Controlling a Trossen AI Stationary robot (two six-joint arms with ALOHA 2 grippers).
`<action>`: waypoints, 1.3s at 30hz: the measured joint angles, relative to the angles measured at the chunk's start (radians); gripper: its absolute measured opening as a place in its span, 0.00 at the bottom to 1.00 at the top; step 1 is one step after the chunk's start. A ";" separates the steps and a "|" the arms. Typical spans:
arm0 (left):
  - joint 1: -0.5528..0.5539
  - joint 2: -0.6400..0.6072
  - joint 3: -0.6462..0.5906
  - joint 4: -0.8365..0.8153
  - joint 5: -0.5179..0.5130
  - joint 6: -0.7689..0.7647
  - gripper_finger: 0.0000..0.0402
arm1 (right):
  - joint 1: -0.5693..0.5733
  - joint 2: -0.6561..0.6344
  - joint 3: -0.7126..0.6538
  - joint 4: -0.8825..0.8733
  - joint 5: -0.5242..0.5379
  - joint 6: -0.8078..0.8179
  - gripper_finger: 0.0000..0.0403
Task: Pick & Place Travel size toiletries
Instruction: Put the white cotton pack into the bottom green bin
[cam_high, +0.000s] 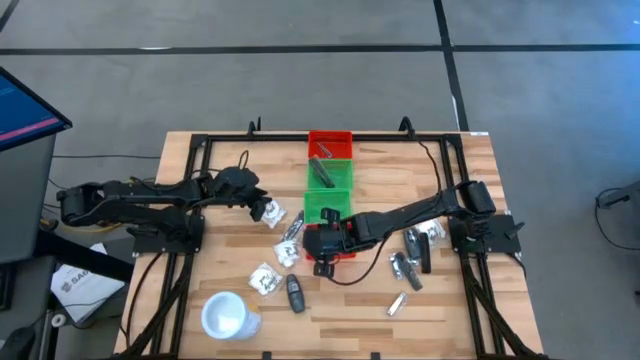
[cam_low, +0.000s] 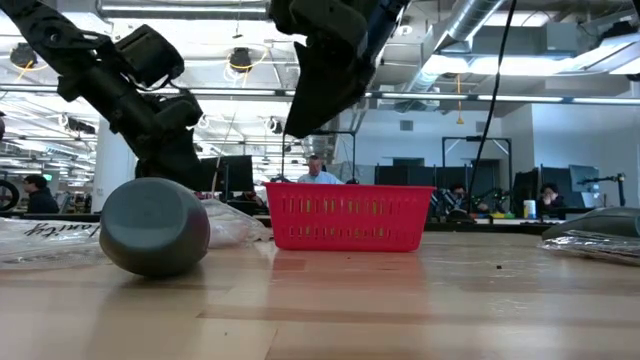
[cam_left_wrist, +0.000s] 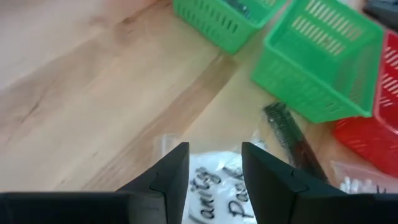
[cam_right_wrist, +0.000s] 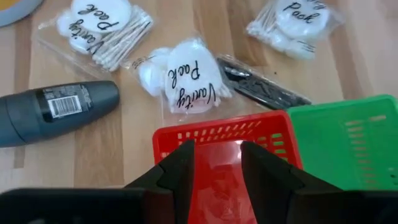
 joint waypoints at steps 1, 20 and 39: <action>0.006 0.000 0.000 -0.009 0.010 -0.001 0.35 | 0.005 0.000 0.000 -0.011 0.008 0.008 0.30; 0.021 0.092 0.000 -0.047 0.088 -0.004 0.35 | 0.075 0.000 0.000 -0.117 0.160 0.114 0.30; 0.021 0.161 0.001 -0.042 0.088 -0.004 0.01 | 0.079 0.000 0.000 -0.102 0.164 0.125 0.30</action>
